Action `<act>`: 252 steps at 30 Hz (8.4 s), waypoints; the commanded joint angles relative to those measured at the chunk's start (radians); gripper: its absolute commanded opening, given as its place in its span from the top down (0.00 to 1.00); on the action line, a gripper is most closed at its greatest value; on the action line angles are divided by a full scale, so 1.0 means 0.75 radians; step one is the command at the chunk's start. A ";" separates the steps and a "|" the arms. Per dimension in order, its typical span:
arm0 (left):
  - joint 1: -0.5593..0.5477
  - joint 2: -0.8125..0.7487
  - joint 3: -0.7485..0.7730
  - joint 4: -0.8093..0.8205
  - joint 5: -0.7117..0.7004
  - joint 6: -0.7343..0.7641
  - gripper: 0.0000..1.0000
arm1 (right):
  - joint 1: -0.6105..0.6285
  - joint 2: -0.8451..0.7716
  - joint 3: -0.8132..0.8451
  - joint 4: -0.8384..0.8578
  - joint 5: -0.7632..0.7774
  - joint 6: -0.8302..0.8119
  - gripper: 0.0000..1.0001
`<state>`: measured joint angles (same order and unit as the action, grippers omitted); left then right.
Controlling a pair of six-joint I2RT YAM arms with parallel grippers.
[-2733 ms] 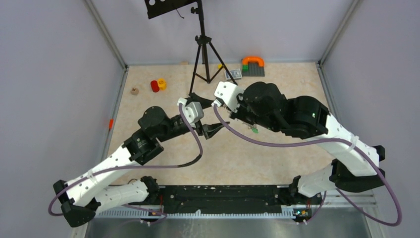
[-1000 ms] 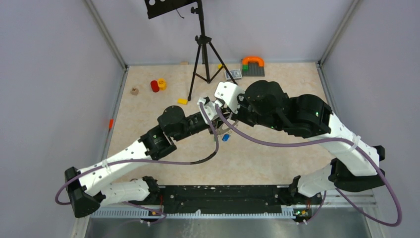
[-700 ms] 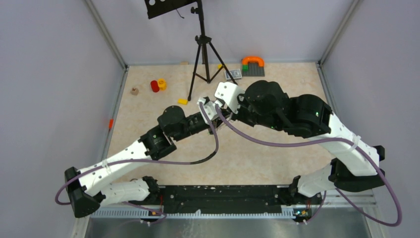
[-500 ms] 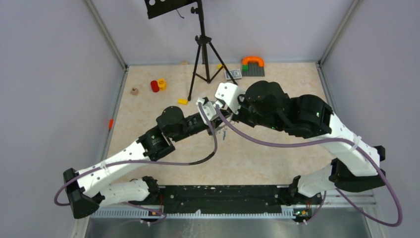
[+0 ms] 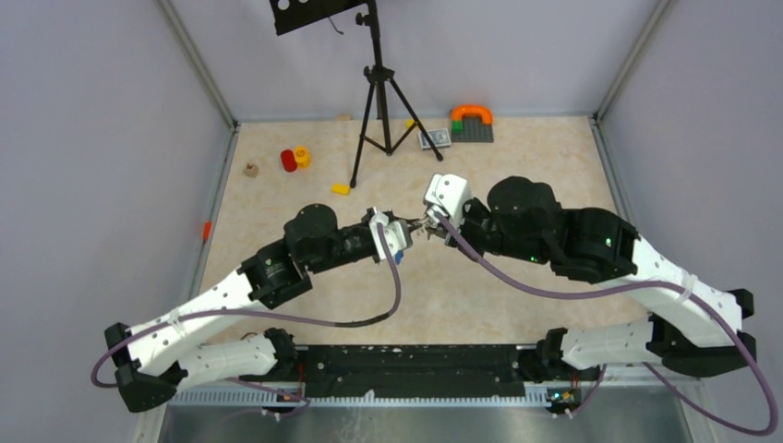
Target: Remove the keys from the keyring
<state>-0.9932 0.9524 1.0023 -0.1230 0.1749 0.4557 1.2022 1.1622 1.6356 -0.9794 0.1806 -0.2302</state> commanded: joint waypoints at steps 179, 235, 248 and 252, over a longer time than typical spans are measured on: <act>-0.072 -0.366 -0.243 0.360 0.452 -0.554 0.06 | 0.010 0.082 0.216 -0.074 -0.433 0.414 1.00; -0.071 -0.532 -0.256 0.222 0.041 -0.640 0.02 | 0.010 0.357 0.615 -0.351 0.118 0.711 1.00; -0.071 -0.529 -0.250 0.233 0.051 -0.641 0.01 | 0.010 0.385 0.648 -0.371 0.147 0.736 1.00; -0.072 -0.528 -0.250 0.233 0.051 -0.638 0.01 | 0.009 0.385 0.649 -0.367 0.147 0.738 1.00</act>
<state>-1.0435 0.5587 0.7937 0.0292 0.2150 -0.0284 1.2018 1.4544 2.0647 -1.2842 0.2703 0.3012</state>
